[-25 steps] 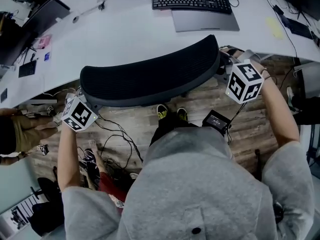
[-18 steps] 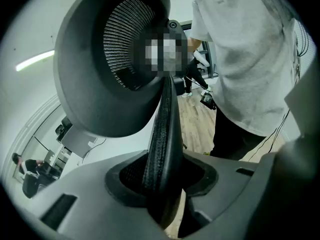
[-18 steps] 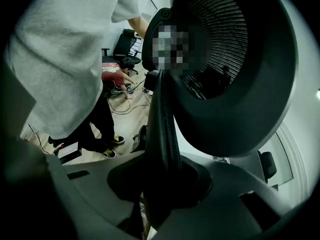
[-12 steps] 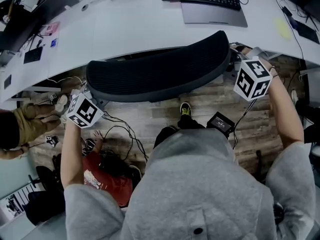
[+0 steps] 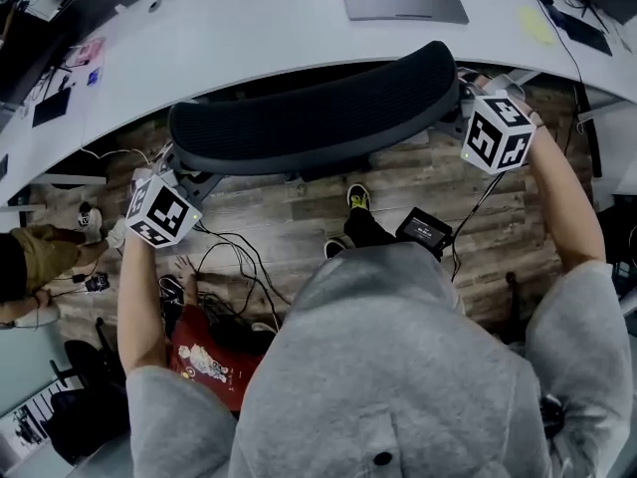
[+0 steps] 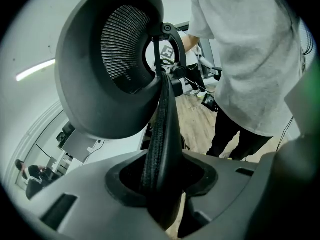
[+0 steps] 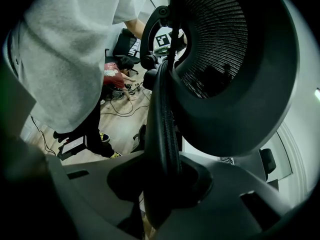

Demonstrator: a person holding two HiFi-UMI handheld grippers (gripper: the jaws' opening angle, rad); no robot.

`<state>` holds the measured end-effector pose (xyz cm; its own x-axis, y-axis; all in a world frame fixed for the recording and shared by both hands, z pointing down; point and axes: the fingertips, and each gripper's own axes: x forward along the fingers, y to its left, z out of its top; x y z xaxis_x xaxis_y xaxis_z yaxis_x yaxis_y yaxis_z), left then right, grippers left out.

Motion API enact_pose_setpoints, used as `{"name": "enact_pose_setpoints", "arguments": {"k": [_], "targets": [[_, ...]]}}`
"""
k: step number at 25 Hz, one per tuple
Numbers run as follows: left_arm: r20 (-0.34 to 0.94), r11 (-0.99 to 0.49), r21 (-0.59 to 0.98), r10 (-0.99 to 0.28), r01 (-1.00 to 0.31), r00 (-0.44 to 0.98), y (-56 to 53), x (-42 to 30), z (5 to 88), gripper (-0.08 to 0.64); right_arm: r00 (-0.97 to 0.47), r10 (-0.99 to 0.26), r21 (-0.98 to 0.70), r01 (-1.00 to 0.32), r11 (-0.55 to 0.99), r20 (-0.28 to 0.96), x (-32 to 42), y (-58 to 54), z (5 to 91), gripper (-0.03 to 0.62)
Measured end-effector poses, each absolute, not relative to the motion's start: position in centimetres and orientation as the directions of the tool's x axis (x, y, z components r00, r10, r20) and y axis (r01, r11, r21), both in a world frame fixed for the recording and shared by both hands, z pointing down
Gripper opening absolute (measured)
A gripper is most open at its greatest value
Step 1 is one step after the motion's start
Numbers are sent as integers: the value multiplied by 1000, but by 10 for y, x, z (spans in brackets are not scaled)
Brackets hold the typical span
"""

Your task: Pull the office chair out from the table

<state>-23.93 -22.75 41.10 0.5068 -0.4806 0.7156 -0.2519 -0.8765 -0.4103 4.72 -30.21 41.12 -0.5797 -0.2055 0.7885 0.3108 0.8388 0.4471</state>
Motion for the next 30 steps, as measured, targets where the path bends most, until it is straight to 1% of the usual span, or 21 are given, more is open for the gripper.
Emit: {"name": "enact_pose_setpoints", "arguments": {"k": [12,17,21,30], "targets": [[696,-874,-442,-477,-203,537,-159,-225,412,156,-564,-261,464,251,849,784,65,-216,414,107],[700,-876,-437,-473,-203,535,-143,-223,414,158,-542,-260,445,243,862,799,67,-200,417,107],[680,-863,-462,-493,-206,543,-130,-219,412,163,-550,-281,468,235,852,787,70,-185,417,109],[677,-861,-461,-497,-213,543,-115,-220,412,169,-554,-294,484,233,843,779,70,-168,417,109]]}}
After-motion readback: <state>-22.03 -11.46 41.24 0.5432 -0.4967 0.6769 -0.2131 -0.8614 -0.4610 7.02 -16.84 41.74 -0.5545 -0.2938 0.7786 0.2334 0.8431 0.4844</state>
